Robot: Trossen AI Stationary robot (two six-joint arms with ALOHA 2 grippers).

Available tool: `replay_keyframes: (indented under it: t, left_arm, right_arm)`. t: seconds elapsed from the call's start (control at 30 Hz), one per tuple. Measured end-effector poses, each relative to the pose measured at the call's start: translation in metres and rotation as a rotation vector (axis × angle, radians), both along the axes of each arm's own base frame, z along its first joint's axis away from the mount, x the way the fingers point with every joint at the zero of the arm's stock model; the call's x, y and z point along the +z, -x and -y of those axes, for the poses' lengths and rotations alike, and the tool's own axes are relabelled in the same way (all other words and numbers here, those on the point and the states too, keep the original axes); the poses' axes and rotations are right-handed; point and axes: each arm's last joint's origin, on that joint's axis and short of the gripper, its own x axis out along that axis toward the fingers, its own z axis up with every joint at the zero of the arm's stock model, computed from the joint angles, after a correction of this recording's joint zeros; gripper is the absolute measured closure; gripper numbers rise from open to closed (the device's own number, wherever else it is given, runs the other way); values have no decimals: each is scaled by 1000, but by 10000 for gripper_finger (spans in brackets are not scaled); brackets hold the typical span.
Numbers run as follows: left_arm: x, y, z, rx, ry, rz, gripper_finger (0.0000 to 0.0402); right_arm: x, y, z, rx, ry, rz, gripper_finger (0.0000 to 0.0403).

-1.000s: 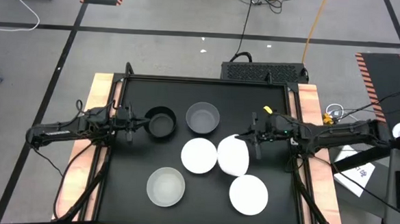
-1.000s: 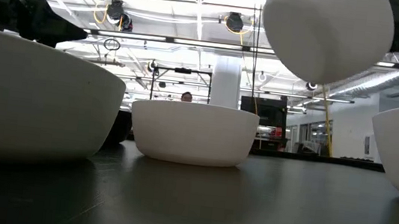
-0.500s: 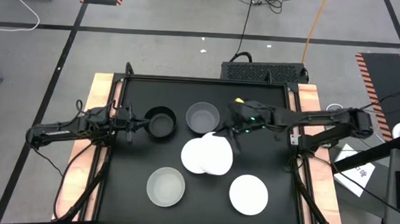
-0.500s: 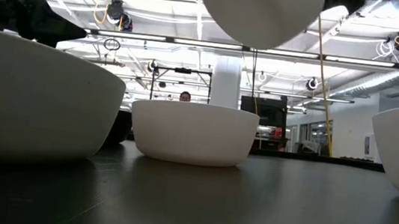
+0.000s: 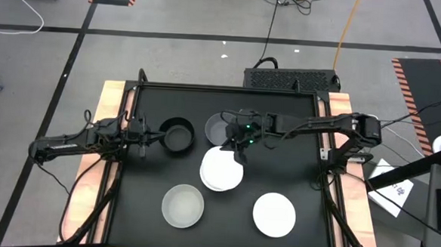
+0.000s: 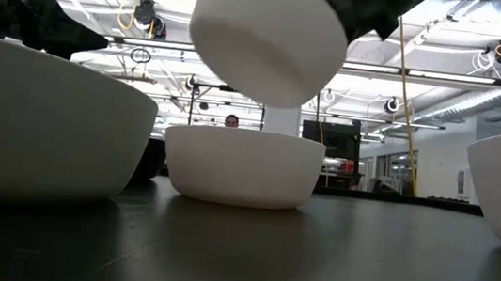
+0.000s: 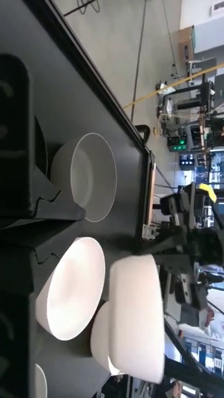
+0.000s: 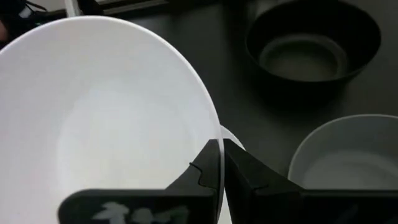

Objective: Nest bowls inside each other
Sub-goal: Stack the top white bowl on the middle white bowl

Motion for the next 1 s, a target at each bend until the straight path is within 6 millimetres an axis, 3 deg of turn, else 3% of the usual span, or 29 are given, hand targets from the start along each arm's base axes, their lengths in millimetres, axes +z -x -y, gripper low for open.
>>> replay_keyframes:
  t: [0.5, 1.0]
  left_arm:
    - [0, 0, 0, -1, -9, -4, 394]
    - [-1, 0, 0, -2, -16, -16, 394]
  right_arm:
    - [-30, -24, 4, 10, -6, -156, 403]
    - [-42, -13, 5, -62, 20, -344, 403]
